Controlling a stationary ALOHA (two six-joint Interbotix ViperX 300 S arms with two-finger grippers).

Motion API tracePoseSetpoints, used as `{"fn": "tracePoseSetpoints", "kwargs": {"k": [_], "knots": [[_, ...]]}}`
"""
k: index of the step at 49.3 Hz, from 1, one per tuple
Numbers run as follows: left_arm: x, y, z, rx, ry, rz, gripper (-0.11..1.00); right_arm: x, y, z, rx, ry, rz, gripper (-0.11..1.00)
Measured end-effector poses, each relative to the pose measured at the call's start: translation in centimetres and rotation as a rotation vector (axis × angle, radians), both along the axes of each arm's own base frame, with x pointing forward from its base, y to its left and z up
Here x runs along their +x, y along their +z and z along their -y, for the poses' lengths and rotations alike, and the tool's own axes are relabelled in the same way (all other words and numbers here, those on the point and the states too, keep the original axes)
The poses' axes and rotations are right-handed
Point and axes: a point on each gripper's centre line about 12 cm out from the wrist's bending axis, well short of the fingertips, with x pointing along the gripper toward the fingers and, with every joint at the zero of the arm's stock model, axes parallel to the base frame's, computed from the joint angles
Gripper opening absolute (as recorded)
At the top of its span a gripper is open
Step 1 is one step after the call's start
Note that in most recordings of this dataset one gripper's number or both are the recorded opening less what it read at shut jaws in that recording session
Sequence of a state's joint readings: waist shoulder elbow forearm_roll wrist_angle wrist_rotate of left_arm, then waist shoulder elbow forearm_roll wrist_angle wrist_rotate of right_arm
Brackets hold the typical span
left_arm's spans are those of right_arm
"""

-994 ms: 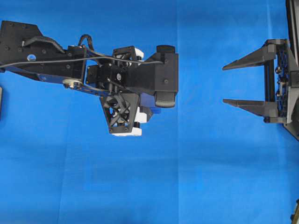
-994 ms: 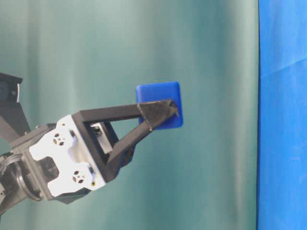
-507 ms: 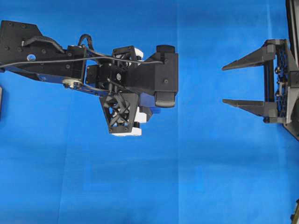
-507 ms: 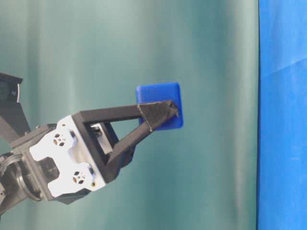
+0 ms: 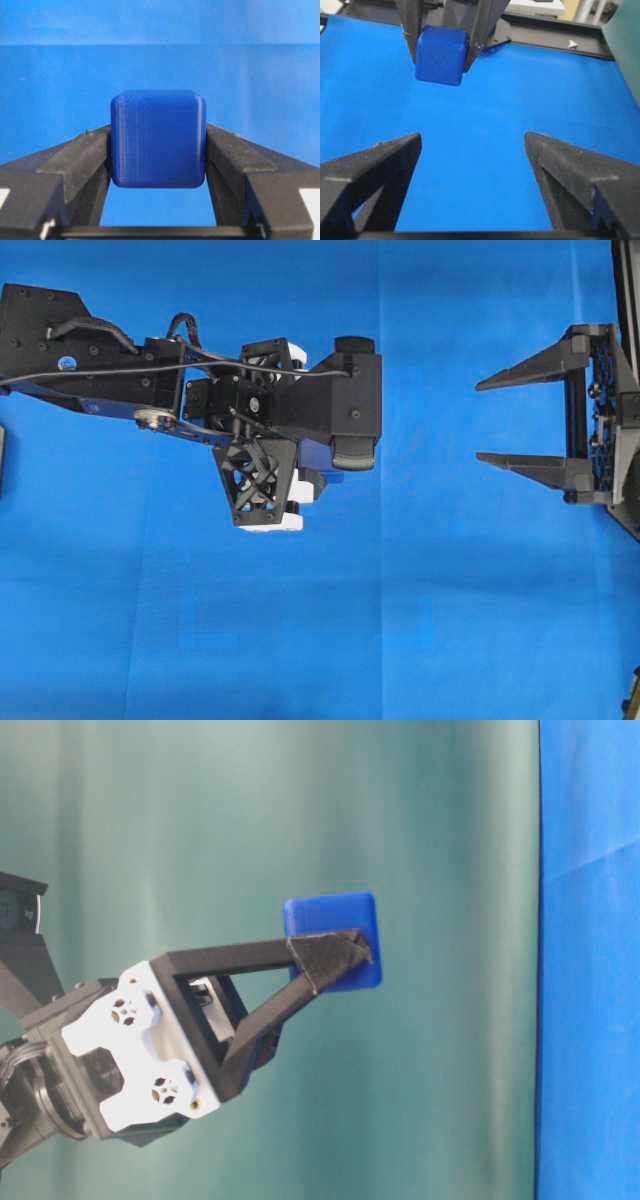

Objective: Handover the blue block to the right arm after grasping it with the left arm, then place it in the designated position.
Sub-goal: 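Rotate the left gripper to hold the cube up toward the center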

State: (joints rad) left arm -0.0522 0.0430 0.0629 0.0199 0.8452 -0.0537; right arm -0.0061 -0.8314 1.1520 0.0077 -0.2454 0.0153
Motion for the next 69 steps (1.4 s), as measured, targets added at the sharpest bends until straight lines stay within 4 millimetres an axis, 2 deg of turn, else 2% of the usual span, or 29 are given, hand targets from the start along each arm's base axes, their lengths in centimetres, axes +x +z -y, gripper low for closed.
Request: {"fn": "tracePoseSetpoints", "kwargs": {"k": [24,31,48,60,69], "knots": [[0.0,0.0,0.0,0.0,0.0,0.002,0.48,0.0,0.0,0.0,-0.001,0.0,0.0,0.97],[-0.2,0.1,0.0,0.001,-0.004,0.051,0.48,0.0,0.0,0.0,0.0,0.0,0.0,0.97],[-3.2,0.6,0.0,-0.018,-0.009,0.335,0.48,0.0,0.1,0.0,0.0,0.0,0.008,0.97],[-5.8,1.7,-0.1,-0.032,-0.018,0.636,0.48,0.0,0.3,0.0,-0.002,0.0,0.02,0.97],[-6.8,1.3,-0.1,-0.038,-0.025,0.755,0.48,0.0,0.3,0.0,-0.002,0.0,0.02,0.97]]}}
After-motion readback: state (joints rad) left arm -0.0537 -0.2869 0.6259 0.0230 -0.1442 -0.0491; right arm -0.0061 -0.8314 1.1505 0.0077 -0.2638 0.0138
